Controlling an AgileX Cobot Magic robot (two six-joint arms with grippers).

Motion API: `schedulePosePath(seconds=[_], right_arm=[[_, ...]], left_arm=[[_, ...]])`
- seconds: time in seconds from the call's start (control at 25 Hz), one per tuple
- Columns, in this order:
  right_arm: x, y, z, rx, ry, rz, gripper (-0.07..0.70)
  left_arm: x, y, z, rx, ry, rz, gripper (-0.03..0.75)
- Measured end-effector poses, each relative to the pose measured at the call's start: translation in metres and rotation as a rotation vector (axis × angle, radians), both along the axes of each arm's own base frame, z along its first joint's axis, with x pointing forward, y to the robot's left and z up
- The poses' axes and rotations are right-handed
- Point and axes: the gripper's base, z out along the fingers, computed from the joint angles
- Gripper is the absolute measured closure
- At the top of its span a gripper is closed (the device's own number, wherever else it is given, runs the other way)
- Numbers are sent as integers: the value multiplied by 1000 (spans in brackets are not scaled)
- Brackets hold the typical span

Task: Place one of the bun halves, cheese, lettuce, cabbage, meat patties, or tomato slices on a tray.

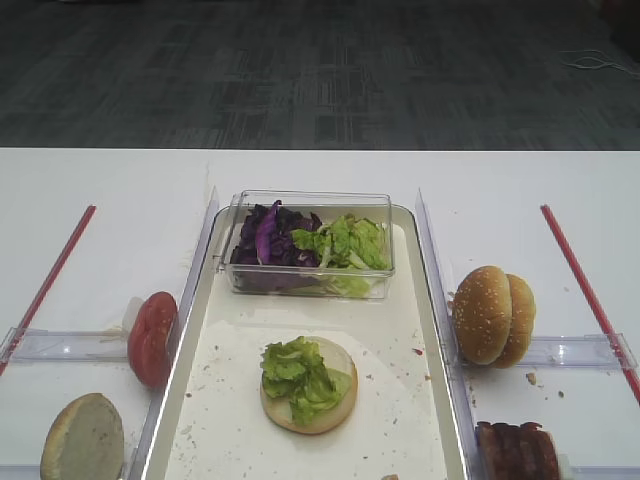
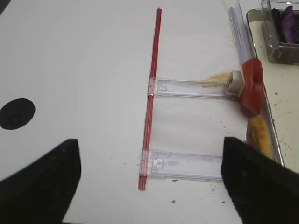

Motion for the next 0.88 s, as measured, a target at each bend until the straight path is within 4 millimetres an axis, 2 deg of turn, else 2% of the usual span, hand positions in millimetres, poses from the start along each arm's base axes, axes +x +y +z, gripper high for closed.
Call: schedulePosePath(seconds=[0.16,0.44,0.6,0.88], right_arm=[[-27,1,8,-6,-187,2,57],[-60,1,11,-37,-407,30,63],[-66,1,8,-46,-461,27,68],[-65,1,4,-49,-482,25,70]], left_arm=[[0,0,0,0,0,0,117],[0,0,0,0,0,0,117],[0,0,0,0,0,0,117],[0,0,0,0,0,0,117]])
